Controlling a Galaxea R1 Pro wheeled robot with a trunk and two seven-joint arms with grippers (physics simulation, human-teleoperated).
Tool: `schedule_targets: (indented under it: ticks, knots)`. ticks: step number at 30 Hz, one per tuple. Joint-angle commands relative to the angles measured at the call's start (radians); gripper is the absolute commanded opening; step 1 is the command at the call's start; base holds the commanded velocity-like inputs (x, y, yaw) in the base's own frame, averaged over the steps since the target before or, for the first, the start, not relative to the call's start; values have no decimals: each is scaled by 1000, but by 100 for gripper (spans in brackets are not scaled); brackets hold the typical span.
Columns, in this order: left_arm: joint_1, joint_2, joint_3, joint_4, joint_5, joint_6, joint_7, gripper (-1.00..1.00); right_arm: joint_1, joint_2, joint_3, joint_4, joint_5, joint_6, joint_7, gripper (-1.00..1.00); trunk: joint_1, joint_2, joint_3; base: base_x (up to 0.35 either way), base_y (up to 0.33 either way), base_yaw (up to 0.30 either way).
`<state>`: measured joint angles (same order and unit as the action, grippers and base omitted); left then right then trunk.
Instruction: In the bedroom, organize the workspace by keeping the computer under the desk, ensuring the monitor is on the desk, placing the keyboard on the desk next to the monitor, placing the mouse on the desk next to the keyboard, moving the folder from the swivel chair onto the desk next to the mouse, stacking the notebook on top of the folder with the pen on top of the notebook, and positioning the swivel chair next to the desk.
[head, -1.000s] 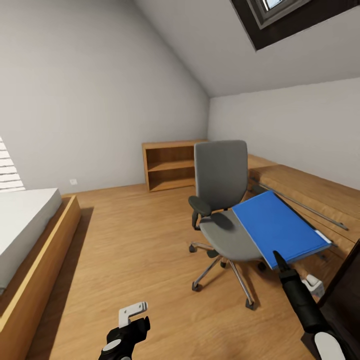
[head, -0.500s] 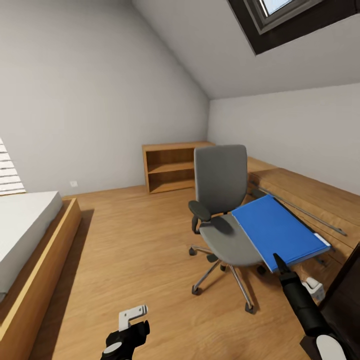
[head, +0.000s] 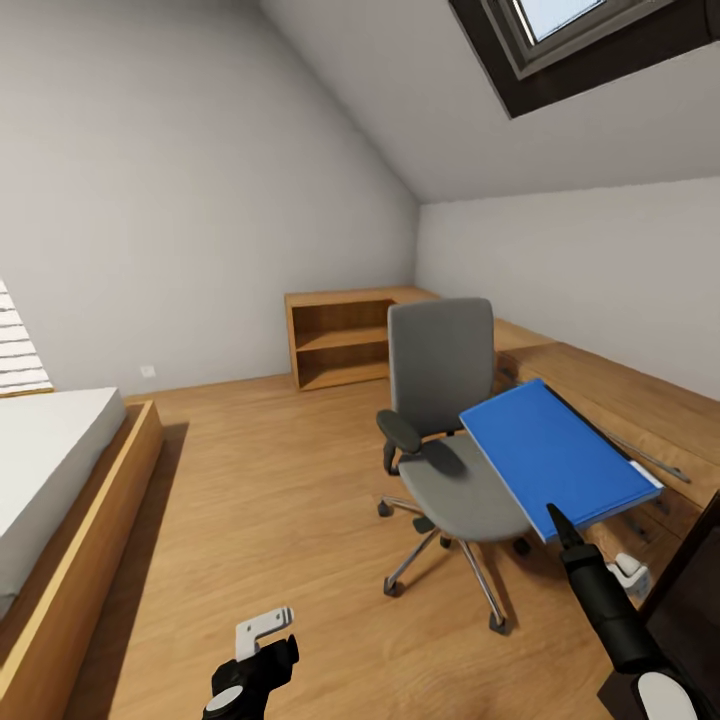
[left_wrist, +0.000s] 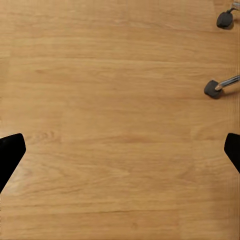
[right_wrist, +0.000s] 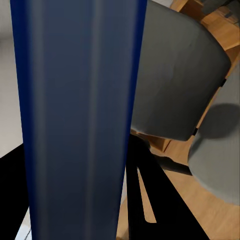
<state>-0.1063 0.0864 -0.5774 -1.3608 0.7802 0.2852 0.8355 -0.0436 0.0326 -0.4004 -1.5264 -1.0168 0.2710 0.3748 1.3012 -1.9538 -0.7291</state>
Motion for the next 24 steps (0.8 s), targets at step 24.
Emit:
schedule_targets:
  ticks: [24]
  knots:
    - [-1,1,-33,-7,-32,-1,11,100,-1,1,-5,2,-9,17,3,-100,-92,168,74,0,0,0]
